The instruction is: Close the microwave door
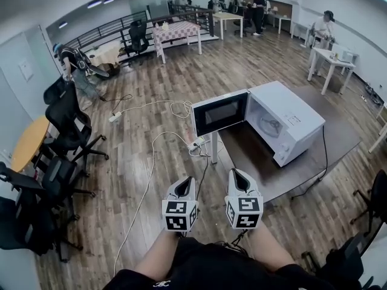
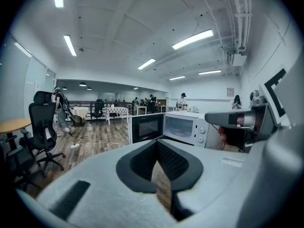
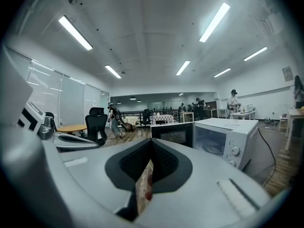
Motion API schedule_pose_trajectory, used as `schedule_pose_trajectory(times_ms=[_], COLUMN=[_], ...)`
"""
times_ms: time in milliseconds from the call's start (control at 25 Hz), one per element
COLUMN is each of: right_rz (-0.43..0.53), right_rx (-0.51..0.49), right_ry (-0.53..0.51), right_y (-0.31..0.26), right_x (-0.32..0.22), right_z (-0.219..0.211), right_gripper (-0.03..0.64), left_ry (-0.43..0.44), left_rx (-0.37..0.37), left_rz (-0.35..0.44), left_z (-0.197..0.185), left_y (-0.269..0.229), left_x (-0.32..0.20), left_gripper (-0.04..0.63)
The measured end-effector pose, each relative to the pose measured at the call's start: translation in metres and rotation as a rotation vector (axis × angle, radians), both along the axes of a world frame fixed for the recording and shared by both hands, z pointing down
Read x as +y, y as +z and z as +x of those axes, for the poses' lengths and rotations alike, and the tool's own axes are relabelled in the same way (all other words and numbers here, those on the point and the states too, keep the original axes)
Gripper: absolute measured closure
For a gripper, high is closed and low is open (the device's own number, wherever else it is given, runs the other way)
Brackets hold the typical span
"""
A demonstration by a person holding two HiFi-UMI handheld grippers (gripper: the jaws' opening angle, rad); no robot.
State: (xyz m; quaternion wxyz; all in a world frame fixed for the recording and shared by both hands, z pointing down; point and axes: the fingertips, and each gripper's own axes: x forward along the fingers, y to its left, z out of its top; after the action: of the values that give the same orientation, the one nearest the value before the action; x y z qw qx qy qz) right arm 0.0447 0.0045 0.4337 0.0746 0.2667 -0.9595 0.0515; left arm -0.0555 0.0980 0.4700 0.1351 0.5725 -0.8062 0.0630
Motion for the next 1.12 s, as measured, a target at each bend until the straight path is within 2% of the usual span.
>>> schedule_pose_trajectory(times_ms=[200, 480, 680, 920, 1120], right_rz=[-0.001, 0.000, 0.003, 0.025, 0.025], right_rx=[0.004, 0.022, 0.049, 0.061, 0.067], right_ry=[-0.006, 0.012, 0.031, 0.042, 0.049], right_y=[0.000, 0.008, 0.017, 0.017, 0.015], right_x=[-0.004, -0.018, -0.042, -0.071, -0.097], right_z=[0.002, -0.015, -0.041, -0.089, -0.133], right_gripper=[0.609, 0.609, 0.609, 0.609, 0.609], left_ry=[-0.001, -0.004, 0.009, 0.019, 0.030], left_rx=[-0.024, 0.003, 0.019, 0.058, 0.052], left_rz=[0.010, 0.017, 0.029, 0.043, 0.033], left_z=[0.003, -0.024, -0.055, -0.112, -0.156], left_y=[-0.007, 0.007, 0.014, 0.020, 0.019], left_x=[-0.005, -0.019, -0.044, -0.077, -0.104], left_gripper=[0.588, 0.588, 0.588, 0.588, 0.588])
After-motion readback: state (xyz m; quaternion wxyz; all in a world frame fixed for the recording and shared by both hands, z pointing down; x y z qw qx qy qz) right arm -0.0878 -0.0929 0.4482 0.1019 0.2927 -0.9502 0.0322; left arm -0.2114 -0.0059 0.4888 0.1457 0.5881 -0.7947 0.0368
